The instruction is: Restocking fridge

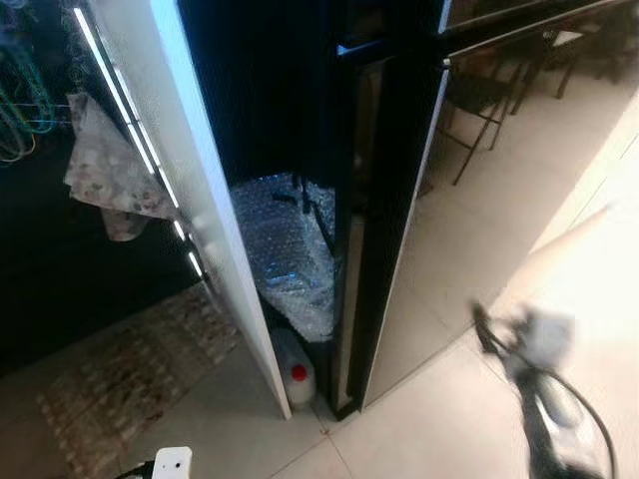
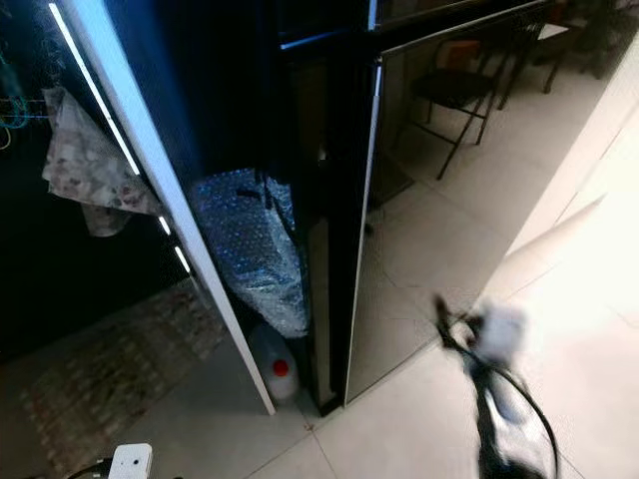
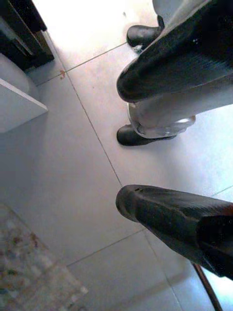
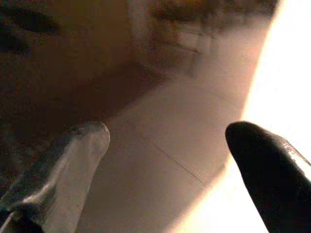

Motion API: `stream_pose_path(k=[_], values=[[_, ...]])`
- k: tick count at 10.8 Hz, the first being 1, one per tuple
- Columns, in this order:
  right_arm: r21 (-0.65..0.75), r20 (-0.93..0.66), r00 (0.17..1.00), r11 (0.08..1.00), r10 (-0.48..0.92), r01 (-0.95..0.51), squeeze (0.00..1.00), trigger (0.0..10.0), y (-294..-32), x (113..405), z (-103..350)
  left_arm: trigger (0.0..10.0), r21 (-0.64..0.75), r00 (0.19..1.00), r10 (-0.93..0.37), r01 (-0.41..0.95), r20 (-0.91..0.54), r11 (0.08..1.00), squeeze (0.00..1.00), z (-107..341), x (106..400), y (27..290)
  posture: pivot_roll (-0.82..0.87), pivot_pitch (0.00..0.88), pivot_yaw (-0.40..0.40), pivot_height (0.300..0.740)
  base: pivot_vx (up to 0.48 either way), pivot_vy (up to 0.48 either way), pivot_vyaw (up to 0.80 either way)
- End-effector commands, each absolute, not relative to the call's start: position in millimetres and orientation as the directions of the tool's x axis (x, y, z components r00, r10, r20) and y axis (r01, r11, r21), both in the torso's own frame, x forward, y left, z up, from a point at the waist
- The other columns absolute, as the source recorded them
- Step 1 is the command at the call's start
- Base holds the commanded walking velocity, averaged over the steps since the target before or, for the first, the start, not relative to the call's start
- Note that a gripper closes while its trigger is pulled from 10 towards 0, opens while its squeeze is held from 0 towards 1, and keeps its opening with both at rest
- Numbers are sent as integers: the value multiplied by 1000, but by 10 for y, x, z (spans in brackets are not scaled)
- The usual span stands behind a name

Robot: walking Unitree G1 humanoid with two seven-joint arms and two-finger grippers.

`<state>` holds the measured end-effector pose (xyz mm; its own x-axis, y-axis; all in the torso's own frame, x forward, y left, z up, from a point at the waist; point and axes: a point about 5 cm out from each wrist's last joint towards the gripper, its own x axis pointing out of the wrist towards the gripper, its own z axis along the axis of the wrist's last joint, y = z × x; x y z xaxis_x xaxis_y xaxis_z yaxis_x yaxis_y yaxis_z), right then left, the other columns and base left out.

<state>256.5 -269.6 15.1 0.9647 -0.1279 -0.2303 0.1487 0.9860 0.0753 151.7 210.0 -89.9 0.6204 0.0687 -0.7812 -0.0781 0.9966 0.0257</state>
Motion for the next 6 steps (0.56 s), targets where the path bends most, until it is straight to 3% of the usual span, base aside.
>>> stream_pose_path(k=[1,2,4,6], values=[[98,-377,917,979,-132,181,0,10000,-2609,2360,-140,10000,35,616,84,-91,-783,995,0,-902,1492,2135,-81,37,43,740,0,0,0],[94,-411,902,978,-131,185,0,10000,-2588,2307,-205,10000,36,616,84,-91,-783,995,0,-901,1494,2133,-81,37,43,740,0,0,0],[20,-695,713,990,-86,139,0,10000,-2362,1869,-668,10000,35,618,87,-94,-781,995,0,-896,1513,2130,-75,30,45,740,0,0,0],[-9,-825,561,995,-63,98,0,10000,-2195,1533,-899,10000,36,621,89,-97,-779,995,0,-890,1529,2130,-75,30,45,740,0,0,0]])
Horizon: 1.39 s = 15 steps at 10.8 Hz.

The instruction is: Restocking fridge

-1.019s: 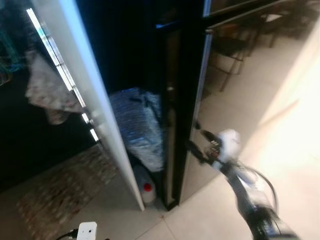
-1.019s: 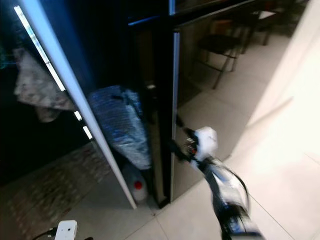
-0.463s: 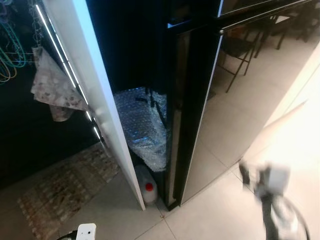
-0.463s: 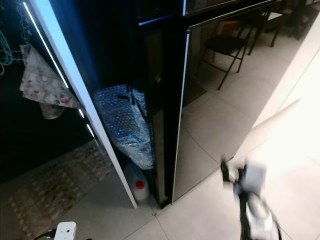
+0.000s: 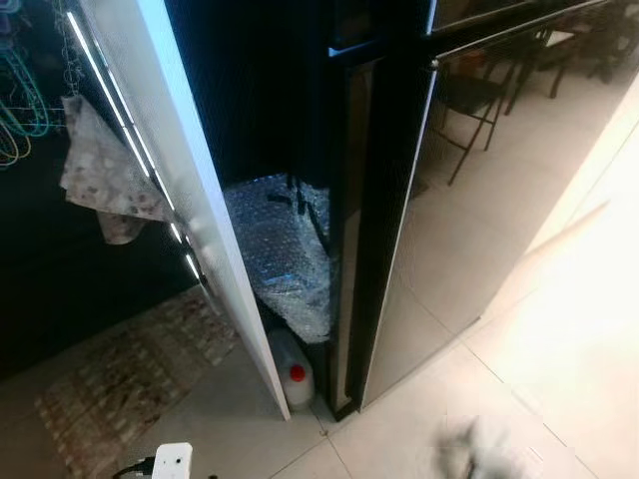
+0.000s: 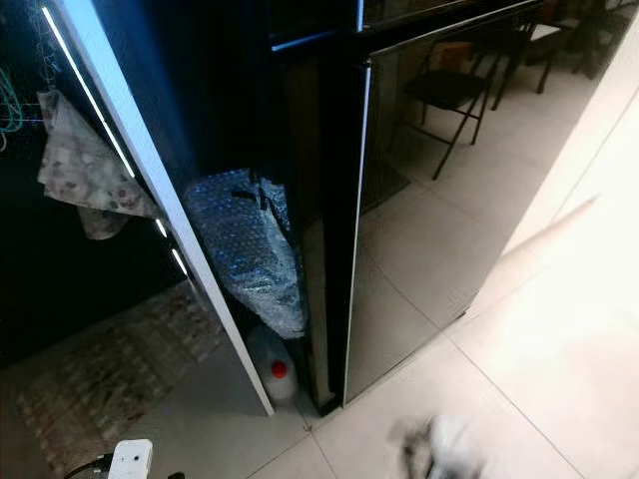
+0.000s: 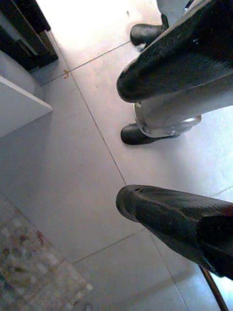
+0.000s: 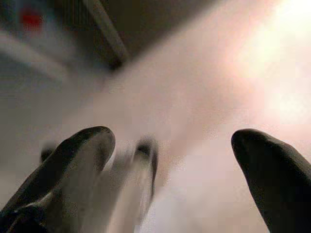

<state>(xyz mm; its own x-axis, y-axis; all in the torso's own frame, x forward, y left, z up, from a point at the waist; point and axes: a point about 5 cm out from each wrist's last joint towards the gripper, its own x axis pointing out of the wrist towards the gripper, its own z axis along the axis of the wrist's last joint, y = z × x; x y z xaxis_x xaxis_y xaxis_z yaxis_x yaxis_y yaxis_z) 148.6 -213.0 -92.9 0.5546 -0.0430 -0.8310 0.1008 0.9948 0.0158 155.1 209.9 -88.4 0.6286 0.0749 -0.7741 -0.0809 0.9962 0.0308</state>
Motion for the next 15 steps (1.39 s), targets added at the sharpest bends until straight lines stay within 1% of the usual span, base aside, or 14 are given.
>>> stream_pose_path(k=[1,2,4,7,11,13,15], values=[[-7,-843,534,993,-69,117,0,10000,-2143,1477,-937,10000,37,621,91,-99,-779,994,0,-890,1529,2132,-52,19,44,740,0,0,0],[18,-842,536,990,-61,142,0,10000,-2074,1487,-947,10000,37,620,92,-101,-779,994,0,-889,1529,2135,-52,17,45,740,0,0,0],[57,-829,560,992,-16,113,0,10000,-1935,1541,-943,10000,44,617,93,-93,-781,995,0,-887,1531,2149,-50,13,48,740,0,0,0],[29,-833,553,996,-26,90,0,10000,-1928,1519,-953,10000,49,617,96,-93,-781,994,0,-884,1534,2163,-49,5,54,740,0,0,742],[42,-843,537,993,-26,113,0,10000,-1933,1448,-980,10000,52,619,95,-87,-780,995,0,-884,1527,2164,-39,6,53,740,0,0,800],[37,-851,524,997,-5,70,0,10000,-1894,1413,-999,10000,56,621,99,-88,-777,995,0,-879,1534,2175,-36,29,51,740,0,0,800],[48,-852,523,997,10,59,0,10000,-1854,1415,-1003,10000,57,627,102,-91,-772,994,0,-872,1548,2172,-32,48,52,740,0,0,800]])
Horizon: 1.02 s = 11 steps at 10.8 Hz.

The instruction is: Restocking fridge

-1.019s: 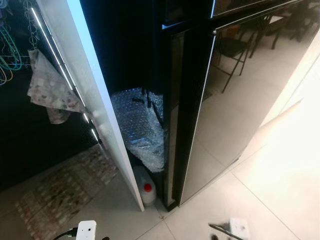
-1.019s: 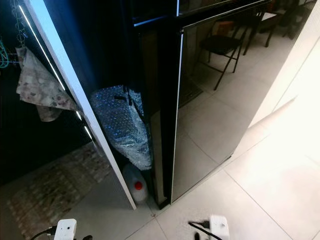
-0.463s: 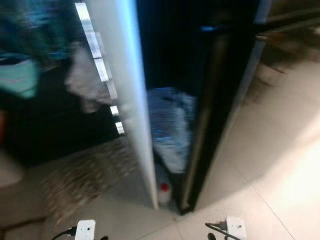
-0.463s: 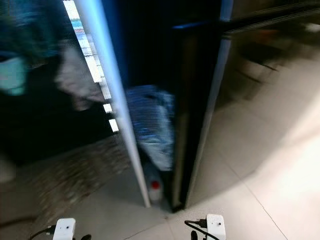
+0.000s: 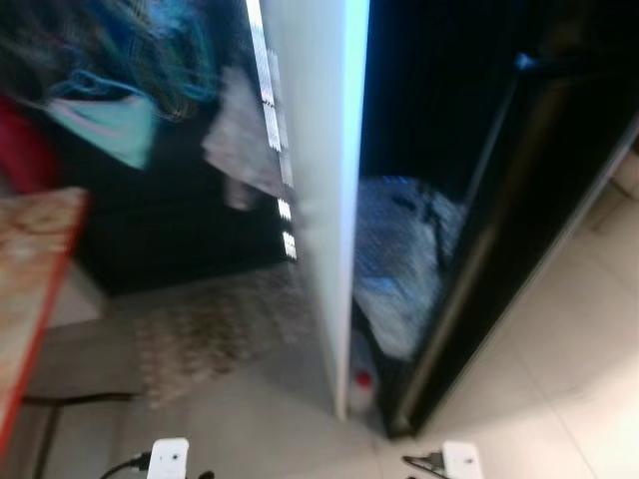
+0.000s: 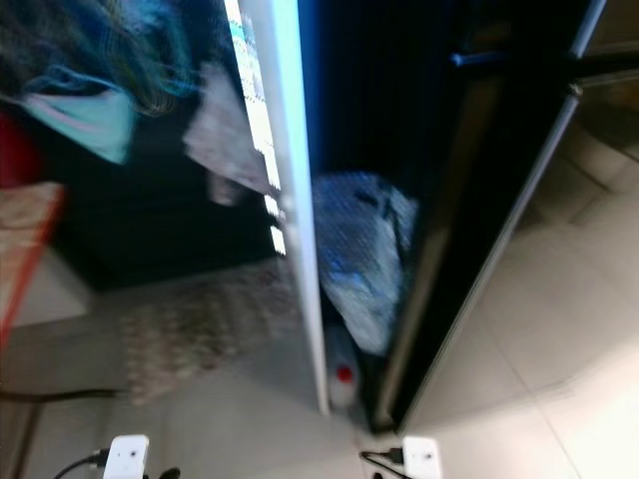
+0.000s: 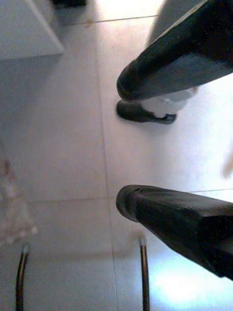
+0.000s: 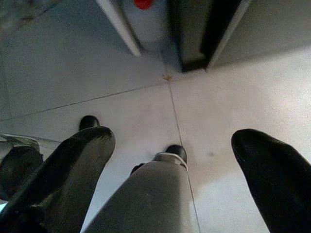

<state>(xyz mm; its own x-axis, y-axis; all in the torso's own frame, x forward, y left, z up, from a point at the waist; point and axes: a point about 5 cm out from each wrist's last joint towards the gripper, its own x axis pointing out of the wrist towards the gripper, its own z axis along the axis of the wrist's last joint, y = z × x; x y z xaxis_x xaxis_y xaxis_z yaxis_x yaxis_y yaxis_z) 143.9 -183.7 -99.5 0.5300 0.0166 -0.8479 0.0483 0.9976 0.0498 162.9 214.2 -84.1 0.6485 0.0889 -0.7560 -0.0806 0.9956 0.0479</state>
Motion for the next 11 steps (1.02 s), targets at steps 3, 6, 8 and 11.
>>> stream_pose_path(k=[3,6,8,11], values=[[34,-855,518,999,13,31,0,10000,-1870,1434,-996,10000,52,631,98,-92,-769,994,0,-867,1573,2148,-29,60,48,740,0,0,800],[42,-864,502,999,46,-19,0,10000,-1819,1424,-1007,10000,49,638,98,-94,-763,994,0,-858,1603,2125,-32,62,41,740,0,0,800],[45,-860,506,998,60,-43,0,10000,-1795,1442,-1001,10000,48,638,98,-96,-764,994,0,-858,1607,2121,-30,62,41,740,0,0,800],[53,-859,508,998,66,-40,0,10000,-1793,1442,-1001,10000,49,634,97,-93,-768,994,0,-864,1597,2116,-31,59,43,740,0,0,800]])
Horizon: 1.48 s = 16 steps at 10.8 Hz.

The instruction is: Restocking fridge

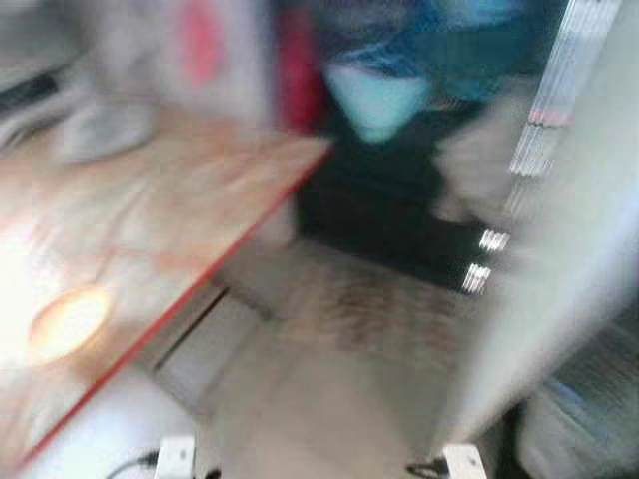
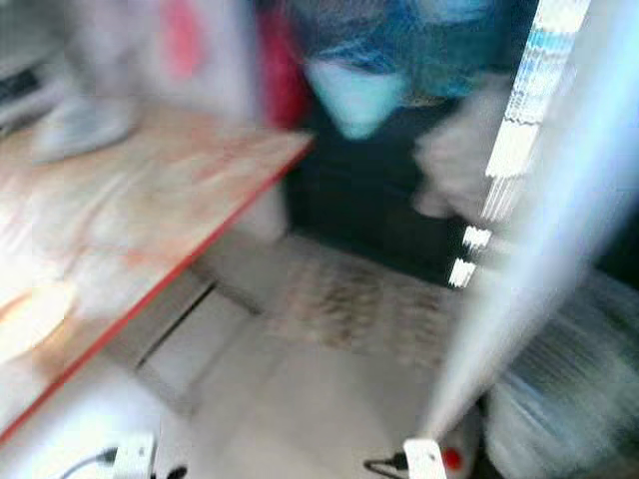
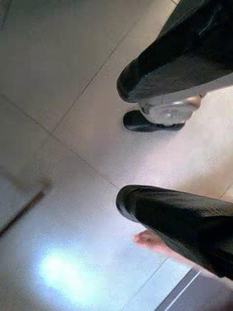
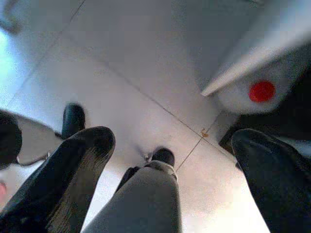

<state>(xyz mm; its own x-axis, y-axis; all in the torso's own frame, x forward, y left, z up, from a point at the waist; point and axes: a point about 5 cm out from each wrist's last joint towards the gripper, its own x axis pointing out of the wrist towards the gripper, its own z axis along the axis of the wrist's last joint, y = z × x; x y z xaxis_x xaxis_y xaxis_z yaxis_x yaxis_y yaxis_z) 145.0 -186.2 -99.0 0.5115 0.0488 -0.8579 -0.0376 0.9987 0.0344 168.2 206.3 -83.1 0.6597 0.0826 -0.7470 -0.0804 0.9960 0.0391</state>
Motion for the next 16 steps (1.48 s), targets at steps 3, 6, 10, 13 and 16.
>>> stream_pose_path(k=[3,6,10,13,16], values=[[61,-860,504,997,80,-54,0,10000,-1781,1436,-1003,10000,48,634,96,-92,-767,995,0,-866,1599,2105,-29,47,41,740,0,0,800],[64,-859,503,996,89,-68,0,10000,-1774,1437,-1003,10000,47,631,94,-91,-770,995,0,-873,1588,2093,-27,32,41,740,0,0,800],[72,-862,496,994,102,-80,0,10000,-1767,1426,-1007,10000,44,636,93,-93,-766,995,0,-875,1581,2077,-20,39,31,740,0,0,600],[69,-863,495,994,100,-80,0,10000,-1775,1414,-1010,10000,48,638,101,-100,-764,994,0,-877,1566,2085,-20,42,30,740,0,0,0],[56,-861,501,995,88,-78,0,10000,-1822,1439,-997,10000,56,642,115,-111,-758,992,0,-865,1577,2118,-15,47,30,740,0,0,800]])
